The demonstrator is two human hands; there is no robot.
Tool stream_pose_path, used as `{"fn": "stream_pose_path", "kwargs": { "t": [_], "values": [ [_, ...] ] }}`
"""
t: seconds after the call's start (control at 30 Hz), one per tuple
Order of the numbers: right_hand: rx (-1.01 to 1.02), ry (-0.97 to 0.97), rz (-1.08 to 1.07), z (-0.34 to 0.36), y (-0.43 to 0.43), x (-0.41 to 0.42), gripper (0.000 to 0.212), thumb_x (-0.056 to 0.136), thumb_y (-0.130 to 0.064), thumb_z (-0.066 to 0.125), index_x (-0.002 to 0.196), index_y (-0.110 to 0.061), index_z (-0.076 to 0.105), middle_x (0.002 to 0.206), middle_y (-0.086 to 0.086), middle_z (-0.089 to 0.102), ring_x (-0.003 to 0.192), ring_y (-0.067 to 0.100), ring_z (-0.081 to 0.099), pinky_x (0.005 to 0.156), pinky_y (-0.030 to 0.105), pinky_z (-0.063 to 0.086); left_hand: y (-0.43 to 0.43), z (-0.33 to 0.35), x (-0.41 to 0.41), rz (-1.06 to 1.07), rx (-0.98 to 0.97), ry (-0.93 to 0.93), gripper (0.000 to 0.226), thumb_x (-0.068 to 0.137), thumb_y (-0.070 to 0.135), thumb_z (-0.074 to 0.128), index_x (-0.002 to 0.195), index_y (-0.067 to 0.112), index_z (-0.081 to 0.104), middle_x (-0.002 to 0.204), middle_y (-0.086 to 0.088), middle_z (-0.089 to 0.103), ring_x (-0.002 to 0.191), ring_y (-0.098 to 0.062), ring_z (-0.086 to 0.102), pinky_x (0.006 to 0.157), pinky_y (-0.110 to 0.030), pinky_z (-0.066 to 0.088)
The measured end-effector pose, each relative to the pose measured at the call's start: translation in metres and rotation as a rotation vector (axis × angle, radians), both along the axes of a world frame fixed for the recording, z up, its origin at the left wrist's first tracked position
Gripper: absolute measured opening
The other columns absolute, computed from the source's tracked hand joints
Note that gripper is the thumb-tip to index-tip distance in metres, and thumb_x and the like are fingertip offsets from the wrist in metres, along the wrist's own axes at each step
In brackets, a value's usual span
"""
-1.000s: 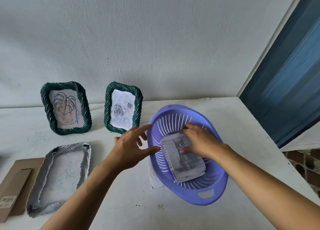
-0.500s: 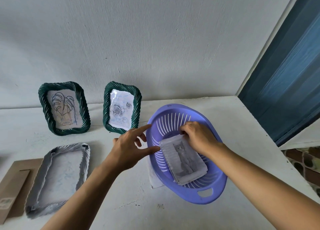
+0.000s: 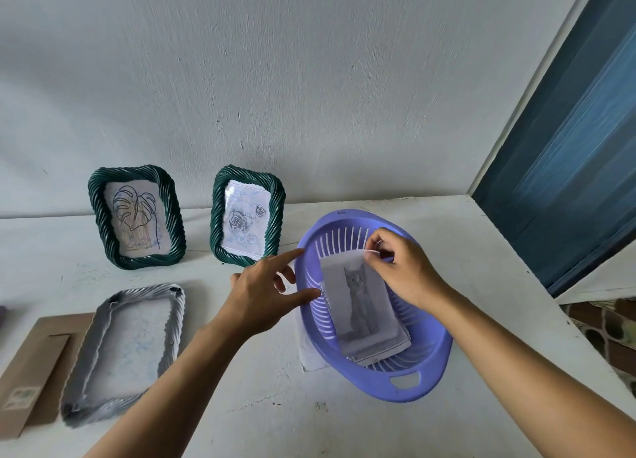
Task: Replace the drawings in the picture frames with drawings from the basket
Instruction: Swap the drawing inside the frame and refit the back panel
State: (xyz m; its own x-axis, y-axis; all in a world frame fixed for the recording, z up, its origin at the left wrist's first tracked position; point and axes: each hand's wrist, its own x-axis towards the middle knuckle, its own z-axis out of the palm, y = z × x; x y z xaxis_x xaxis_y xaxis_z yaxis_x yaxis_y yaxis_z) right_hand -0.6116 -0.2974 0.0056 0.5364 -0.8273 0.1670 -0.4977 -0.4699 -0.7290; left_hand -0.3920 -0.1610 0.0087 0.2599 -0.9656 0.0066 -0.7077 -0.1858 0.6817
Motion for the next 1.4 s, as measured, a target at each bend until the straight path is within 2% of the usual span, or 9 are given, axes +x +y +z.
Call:
{"fn": "stream_pose_path", "kwargs": {
  "t": [0.23, 0.43, 0.57, 0.77, 0.9, 1.03, 1.13, 1.2, 1.4],
  "values": [
    [0.199, -0.363, -0.133, 0.019, 0.023, 0.006, 0.008, 0.095, -0.015, 0.062, 0.088, -0.017, 0.060, 0.074, -0.003, 0.066, 0.062, 0.003, 0.052, 0.061, 0.012, 0.040, 0.008, -0.005, -0.007, 0.014, -0.131, -0.091, 0.059, 0.073, 0.078, 0.058, 0.123, 0.046, 0.062, 0.102, 0.021, 0.056, 0.087, 0.003, 0.057, 0.089, -0.043, 0.047],
    [0.306, -0.590, -0.062, 0.044, 0.036, 0.020, 0.008, 0.097, -0.016, 0.063, 0.090, -0.014, 0.061, 0.074, 0.002, 0.063, 0.073, 0.016, 0.047, 0.069, 0.031, 0.036, 0.005, 0.013, -0.021, 0.129, -0.299, 0.375, 0.031, 0.086, 0.042, 0.072, 0.115, 0.034, 0.064, 0.106, 0.015, 0.070, 0.099, 0.000, 0.065, 0.083, -0.019, 0.050],
    [0.368, -0.635, 0.000, 0.050, 0.045, 0.035, 0.006, 0.095, -0.018, 0.065, 0.090, -0.016, 0.062, 0.077, 0.003, 0.063, 0.078, 0.019, 0.051, 0.074, 0.035, 0.038, 0.014, 0.031, -0.017, 0.138, -0.299, 0.683, 0.033, 0.085, 0.020, 0.078, 0.113, 0.027, 0.062, 0.090, -0.010, 0.074, 0.077, -0.015, 0.069, 0.074, -0.030, 0.051],
    [0.408, -0.640, 0.035, 0.052, 0.063, 0.070, 0.007, 0.095, -0.015, 0.066, 0.090, -0.017, 0.062, 0.073, -0.002, 0.068, 0.072, 0.013, 0.055, 0.068, 0.029, 0.041, 0.050, 0.040, 0.009, 0.138, -0.273, 0.821, 0.029, 0.080, 0.028, 0.080, 0.106, 0.016, 0.072, 0.098, -0.026, 0.071, 0.085, -0.029, 0.067, 0.088, -0.048, 0.051],
    [0.337, -0.517, 0.117, 0.045, 0.080, 0.099, 0.011, 0.091, -0.011, 0.069, 0.094, -0.018, 0.061, 0.085, 0.006, 0.070, 0.068, 0.010, 0.062, 0.056, 0.030, 0.051, 0.087, 0.037, 0.037, 0.248, -0.305, 0.747, 0.025, 0.080, 0.025, 0.081, 0.101, 0.014, 0.076, 0.095, -0.025, 0.073, 0.087, -0.031, 0.069, 0.088, -0.052, 0.054],
    [0.221, -0.301, 0.213, 0.029, 0.100, 0.121, 0.022, 0.090, -0.016, 0.069, 0.106, -0.027, 0.060, 0.095, -0.006, 0.068, 0.079, 0.015, 0.069, 0.070, 0.030, 0.055, 0.127, 0.032, 0.083, 0.432, -0.286, 0.551, 0.024, 0.076, 0.040, 0.080, 0.096, 0.026, 0.079, 0.088, -0.011, 0.076, 0.085, -0.028, 0.072, 0.083, -0.043, 0.056],
    [0.202, -0.188, 0.270, 0.018, 0.121, 0.141, 0.023, 0.091, -0.017, 0.069, 0.110, -0.027, 0.060, 0.102, -0.005, 0.066, 0.081, 0.010, 0.066, 0.073, 0.022, 0.053, 0.152, 0.031, 0.117, 0.560, -0.291, 0.367, 0.001, 0.082, 0.030, 0.079, 0.082, 0.031, 0.080, 0.069, 0.003, 0.073, 0.062, -0.006, 0.066, 0.061, -0.021, 0.054],
    [0.171, -0.117, 0.309, 0.008, 0.133, 0.154, 0.024, 0.091, -0.019, 0.068, 0.112, -0.026, 0.060, 0.104, -0.006, 0.065, 0.082, 0.008, 0.065, 0.075, 0.021, 0.052, 0.163, 0.030, 0.136, 0.630, -0.261, 0.137, 0.007, 0.087, 0.020, 0.075, 0.086, 0.025, 0.080, 0.063, 0.003, 0.071, 0.053, 0.001, 0.060, 0.052, -0.018, 0.047],
    [0.043, 0.084, 0.357, -0.030, 0.153, 0.194, 0.037, 0.091, -0.020, 0.065, 0.127, -0.019, 0.061, 0.122, -0.003, 0.064, 0.111, 0.009, 0.058, 0.093, 0.015, 0.044, 0.172, 0.018, 0.174, 0.548, -0.201, -0.197, 0.015, 0.088, 0.019, 0.069, 0.075, 0.022, 0.075, 0.055, 0.000, 0.064, 0.052, -0.016, 0.062, 0.050, -0.020, 0.043]
  ]
}}
